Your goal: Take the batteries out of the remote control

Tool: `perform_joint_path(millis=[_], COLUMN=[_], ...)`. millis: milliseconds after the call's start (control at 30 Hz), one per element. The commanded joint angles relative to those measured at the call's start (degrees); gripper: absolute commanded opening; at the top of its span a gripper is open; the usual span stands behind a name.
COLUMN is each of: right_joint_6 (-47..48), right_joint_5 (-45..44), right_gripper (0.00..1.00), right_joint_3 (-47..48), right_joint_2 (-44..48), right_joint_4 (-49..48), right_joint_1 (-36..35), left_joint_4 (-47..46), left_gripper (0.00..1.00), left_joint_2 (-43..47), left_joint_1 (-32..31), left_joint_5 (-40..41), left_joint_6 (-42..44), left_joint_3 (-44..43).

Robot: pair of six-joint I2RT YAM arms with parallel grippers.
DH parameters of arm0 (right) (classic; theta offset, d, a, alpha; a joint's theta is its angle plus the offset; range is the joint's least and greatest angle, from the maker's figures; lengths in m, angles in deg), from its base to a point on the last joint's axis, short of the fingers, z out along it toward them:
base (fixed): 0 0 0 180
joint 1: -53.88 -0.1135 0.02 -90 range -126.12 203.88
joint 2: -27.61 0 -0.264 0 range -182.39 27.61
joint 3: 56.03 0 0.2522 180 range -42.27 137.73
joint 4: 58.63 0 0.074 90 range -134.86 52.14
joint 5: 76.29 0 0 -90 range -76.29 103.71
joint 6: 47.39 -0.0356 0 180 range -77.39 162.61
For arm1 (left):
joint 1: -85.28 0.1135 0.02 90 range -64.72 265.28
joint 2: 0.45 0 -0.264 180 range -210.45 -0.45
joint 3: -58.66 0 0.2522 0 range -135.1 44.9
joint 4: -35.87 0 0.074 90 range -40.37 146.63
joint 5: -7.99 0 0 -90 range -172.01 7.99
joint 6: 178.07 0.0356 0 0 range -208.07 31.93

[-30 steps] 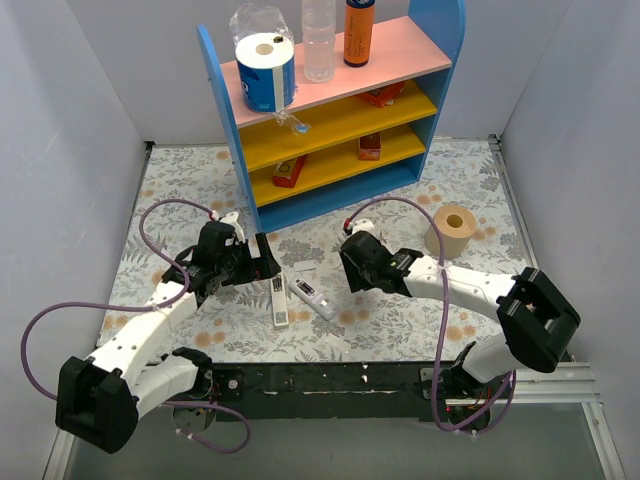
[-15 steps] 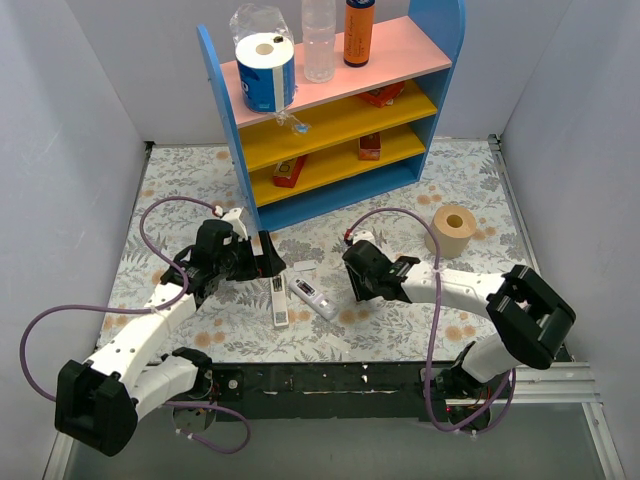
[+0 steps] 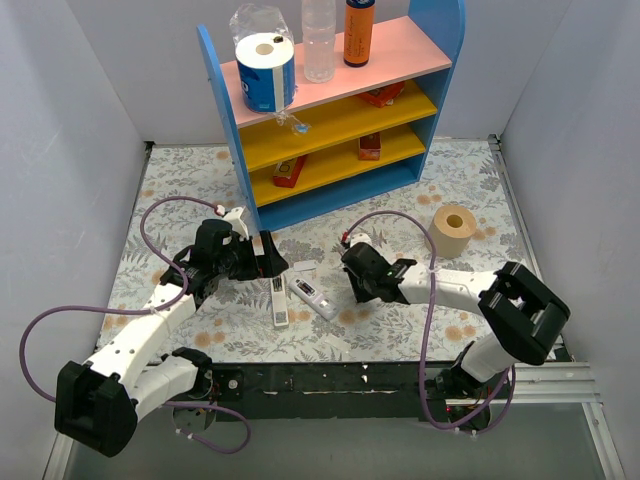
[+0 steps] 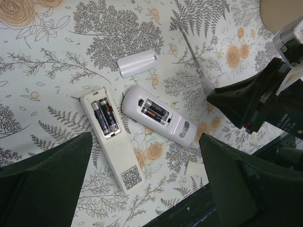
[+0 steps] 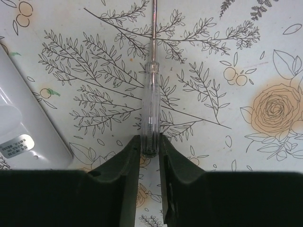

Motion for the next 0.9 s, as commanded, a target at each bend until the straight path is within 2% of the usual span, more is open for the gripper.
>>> perform_joint_path(millis=[0, 33, 100, 133, 333, 467, 567, 667, 867], right_joint_6=[1.0, 1.2, 2.1, 2.5, 6.6, 9.0, 9.6, 9.8, 14.3], right_joint_5=[0.2, 0.5, 1.2, 1.4, 10.1, 25.3, 32.0, 35.1, 38.7], right_gripper=[0.23, 0.2, 0.03, 0.01, 0.01, 0.01, 0.01, 0.01, 0.01], right_joint_3=[-2.6, -2.7, -2.3, -2.0, -2.3, -5.2, -6.0, -6.0, -5.4], right_joint_2=[2.4, 2.8, 4.5, 5.1, 13.5, 19.8, 21.3, 22.7, 25.7], right_joint_4=[-2.5, -2.9, -2.4, -1.5, -2.5, -9.8, -11.2, -13.0, -13.3], right_joint_1=[0.0, 0.0, 0.0, 0.0, 0.0, 0.0, 0.0, 0.0, -0.1], left_joint_4=[-1.6, -1.6, -2.5, -3.0, -3.7, -4.0, -4.8, -5.3, -2.6], left_gripper=[0.98, 0.98, 0.98, 0.97, 0.89, 0.81, 0.78, 0.77, 0.68], left_joint_2=[1.4, 1.5, 2.1, 2.3, 2.9, -0.4, -2.2, -3.5, -6.7], left_joint_1=[0.3, 0.3, 0.3, 0.3, 0.4, 0.3, 0.3, 0.4, 0.4], left_joint_5=[-1.5, -2.1, -4.4, -7.6, -9.2, -15.7, -18.9, -20.4, -25.7], left_joint_6=[0.2, 0.3, 0.9, 1.1, -1.4, -5.0, -6.8, -8.8, -11.4], left_joint_3=[0.5, 0.4, 0.5, 0.6, 0.1, -3.1, -5.9, -8.0, -12.2])
